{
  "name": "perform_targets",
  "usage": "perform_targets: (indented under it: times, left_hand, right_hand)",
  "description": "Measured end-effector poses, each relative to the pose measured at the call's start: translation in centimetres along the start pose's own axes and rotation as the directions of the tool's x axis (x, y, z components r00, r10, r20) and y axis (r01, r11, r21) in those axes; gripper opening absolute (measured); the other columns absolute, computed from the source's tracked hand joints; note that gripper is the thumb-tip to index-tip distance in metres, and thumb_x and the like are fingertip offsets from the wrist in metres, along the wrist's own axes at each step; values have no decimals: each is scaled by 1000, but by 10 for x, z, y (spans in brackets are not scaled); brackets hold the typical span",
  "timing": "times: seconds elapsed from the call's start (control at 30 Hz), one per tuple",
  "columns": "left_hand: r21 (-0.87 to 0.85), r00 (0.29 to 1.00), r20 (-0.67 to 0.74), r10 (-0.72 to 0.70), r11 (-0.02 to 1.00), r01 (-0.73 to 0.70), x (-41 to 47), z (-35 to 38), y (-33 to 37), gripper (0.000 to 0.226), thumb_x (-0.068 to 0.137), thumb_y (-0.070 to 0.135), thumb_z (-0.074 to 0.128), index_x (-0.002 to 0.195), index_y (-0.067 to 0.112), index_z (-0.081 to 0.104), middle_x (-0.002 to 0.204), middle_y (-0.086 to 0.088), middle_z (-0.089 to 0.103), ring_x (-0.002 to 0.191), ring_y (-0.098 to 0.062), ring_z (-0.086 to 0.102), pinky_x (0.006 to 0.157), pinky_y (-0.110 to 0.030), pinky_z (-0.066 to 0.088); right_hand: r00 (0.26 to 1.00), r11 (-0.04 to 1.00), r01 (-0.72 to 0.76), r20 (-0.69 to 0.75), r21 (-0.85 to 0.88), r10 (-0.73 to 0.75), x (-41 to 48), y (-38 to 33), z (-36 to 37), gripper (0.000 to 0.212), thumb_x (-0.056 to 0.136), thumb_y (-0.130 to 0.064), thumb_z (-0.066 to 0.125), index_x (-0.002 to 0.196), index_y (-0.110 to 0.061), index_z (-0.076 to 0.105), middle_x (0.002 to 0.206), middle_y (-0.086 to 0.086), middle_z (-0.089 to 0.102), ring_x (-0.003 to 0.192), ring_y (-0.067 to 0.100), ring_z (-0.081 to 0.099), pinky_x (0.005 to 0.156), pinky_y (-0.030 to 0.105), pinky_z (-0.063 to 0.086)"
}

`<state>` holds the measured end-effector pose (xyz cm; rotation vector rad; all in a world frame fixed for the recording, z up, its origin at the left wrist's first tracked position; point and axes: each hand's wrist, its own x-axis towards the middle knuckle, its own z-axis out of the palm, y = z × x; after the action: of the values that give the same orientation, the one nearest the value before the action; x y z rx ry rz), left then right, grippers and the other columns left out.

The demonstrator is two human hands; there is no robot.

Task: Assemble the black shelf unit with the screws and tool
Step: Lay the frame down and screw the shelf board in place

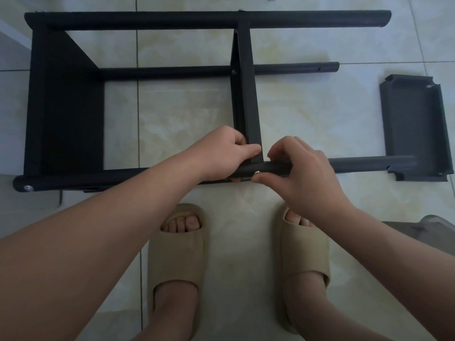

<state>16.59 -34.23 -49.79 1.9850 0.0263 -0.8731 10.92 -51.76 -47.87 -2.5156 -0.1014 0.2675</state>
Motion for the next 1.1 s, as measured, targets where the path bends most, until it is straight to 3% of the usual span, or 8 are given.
perform_targets:
  times: [0.17,0.3,0.47,0.6,0.73,0.87,1.0,1.1]
  left_hand:
    - [-1,1000,-6,9,1000,-9,0,0,-1,39,97,38,61,81,2,65,67,-13,72,62,-27,72,67,-38,54]
    - [0,1000,-6,13,1000,-13,1,0,-2,37,97,38,61,77,8,65,66,-13,72,61,-26,72,67,-37,54]
    - [0,1000,6,13,1000,-13,1,0,-2,38,96,38,61,78,4,65,67,-13,71,62,-24,71,66,-35,52]
    - [10,1000,24,1,1000,-1,1,-2,-3,42,97,40,59,84,1,65,66,-12,72,61,-22,71,67,-34,52]
    - [30,1000,-16,-16,999,16,-4,3,1,39,98,41,56,83,7,63,68,-10,73,60,-23,72,67,-36,55]
    - [138,996,-89,-18,990,30,-12,5,10,34,99,43,53,93,12,64,84,-5,73,72,-21,68,69,-33,47]
    - [328,973,-226,-51,936,125,-23,-1,27,41,99,47,51,128,17,54,119,-2,63,110,-25,59,86,-34,43]
    - [542,958,-272,86,837,79,-33,5,46,46,98,46,50,135,19,48,135,-7,56,121,-31,53,98,-43,45]
  right_hand:
    - [996,999,27,82,37,-30,1,-1,-3,27,84,-34,80,95,-16,63,90,-6,58,78,15,54,95,38,39]
    - [993,998,7,118,67,-15,2,-2,-7,22,87,-29,78,98,-15,64,92,-5,59,80,15,54,97,39,40]
    - [997,1000,-28,76,13,27,2,-4,-3,23,86,-35,77,92,-26,57,91,-10,58,83,12,54,97,28,27]
    - [993,993,-92,79,79,86,6,-1,-4,25,78,-38,81,86,-27,61,85,-15,60,84,3,56,97,35,37]
    - [996,997,14,86,-70,-8,3,4,0,35,82,-44,79,97,-15,65,89,-6,60,83,17,56,99,37,34]
    - [969,962,76,248,-263,-9,1,5,-8,57,91,-64,56,129,-22,57,121,-4,58,116,19,53,108,36,25]
    - [967,920,105,254,-377,-6,-21,16,-35,70,95,-69,29,155,-32,31,157,-7,36,149,19,24,121,46,14]
    - [960,890,130,280,-437,-3,-50,34,-60,77,93,-71,13,160,-34,18,167,-3,18,156,24,6,124,50,6]
